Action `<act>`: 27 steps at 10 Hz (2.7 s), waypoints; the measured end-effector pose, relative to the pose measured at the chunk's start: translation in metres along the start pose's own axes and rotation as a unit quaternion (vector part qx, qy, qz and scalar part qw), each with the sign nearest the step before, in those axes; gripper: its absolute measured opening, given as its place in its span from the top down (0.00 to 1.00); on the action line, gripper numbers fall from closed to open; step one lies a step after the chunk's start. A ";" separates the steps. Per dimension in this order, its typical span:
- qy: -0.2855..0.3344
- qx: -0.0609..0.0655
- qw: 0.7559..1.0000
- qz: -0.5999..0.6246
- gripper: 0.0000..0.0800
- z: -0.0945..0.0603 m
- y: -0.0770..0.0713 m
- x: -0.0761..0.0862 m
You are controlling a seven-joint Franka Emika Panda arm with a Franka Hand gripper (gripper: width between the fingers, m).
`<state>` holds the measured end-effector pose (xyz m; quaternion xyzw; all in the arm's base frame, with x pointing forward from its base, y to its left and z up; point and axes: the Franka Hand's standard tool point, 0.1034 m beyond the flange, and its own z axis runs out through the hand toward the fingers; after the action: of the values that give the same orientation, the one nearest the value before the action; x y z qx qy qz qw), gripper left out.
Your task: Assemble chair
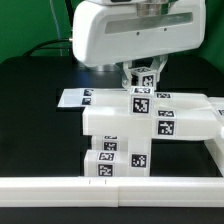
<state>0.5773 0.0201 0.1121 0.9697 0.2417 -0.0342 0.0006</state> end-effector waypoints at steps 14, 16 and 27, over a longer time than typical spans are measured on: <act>0.000 0.000 1.000 0.010 0.66 0.000 0.002 -0.001; 0.000 0.000 1.000 0.031 0.66 0.000 0.002 -0.001; 0.000 0.001 0.928 0.373 0.66 0.000 -0.001 0.001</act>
Offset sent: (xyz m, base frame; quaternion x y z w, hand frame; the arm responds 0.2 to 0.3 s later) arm 0.0034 -0.0046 -0.0063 0.0012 -0.0091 -0.0138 0.9999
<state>0.5775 0.0213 0.1122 0.9900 -0.1373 -0.0314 0.0119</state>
